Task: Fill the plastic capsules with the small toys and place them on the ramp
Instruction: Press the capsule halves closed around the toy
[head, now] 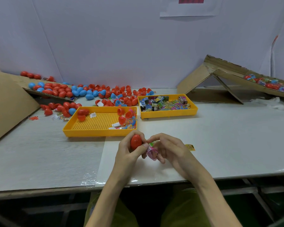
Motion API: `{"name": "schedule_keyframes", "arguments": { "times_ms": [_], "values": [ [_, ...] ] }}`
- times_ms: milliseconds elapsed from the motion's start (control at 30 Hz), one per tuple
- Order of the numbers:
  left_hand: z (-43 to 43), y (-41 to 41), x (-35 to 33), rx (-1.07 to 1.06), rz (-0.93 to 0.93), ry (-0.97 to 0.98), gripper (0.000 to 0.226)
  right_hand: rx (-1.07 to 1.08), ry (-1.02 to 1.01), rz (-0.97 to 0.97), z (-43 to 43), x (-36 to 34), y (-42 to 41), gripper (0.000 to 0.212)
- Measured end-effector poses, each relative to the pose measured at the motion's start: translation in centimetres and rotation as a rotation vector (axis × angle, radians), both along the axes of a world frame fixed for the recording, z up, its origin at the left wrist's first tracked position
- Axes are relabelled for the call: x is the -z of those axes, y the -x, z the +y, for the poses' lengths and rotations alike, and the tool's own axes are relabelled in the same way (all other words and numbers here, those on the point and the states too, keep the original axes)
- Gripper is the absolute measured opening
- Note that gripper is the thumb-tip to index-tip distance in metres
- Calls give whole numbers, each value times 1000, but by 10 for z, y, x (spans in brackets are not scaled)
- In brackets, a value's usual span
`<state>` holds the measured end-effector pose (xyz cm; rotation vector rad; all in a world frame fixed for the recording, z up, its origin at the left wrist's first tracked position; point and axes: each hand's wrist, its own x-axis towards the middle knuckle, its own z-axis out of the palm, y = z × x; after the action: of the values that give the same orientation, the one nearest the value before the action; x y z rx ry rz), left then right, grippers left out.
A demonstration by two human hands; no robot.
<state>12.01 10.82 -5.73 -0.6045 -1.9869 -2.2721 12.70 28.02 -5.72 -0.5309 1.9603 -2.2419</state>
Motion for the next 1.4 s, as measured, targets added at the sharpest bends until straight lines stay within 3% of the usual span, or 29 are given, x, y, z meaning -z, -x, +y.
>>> {"name": "schedule_keyframes", "arguments": {
  "times_ms": [200, 333, 467, 933, 1200, 1400],
  "values": [
    [0, 0, -1, -21, 8, 18, 23, 55, -149, 55, -5, 1, -1, 12],
    [2, -1, -2, -26, 20, 20, 26, 44, -173, 67, -7, -3, -5, 21],
    [2, -1, -2, -16, 15, 29, 24, 44, -254, 73, -9, -4, -7, 8],
    [3, -4, -3, -36, 61, 131, 16, 84, -347, 50, -9, 1, -3, 30],
    [3, -4, -3, -30, 55, 126, 15, 36, -278, 52, -7, -5, -7, 25],
    [2, -3, -1, -23, 19, 110, 19, 5, -246, 18, -6, -7, -8, 40]
  ]
}}
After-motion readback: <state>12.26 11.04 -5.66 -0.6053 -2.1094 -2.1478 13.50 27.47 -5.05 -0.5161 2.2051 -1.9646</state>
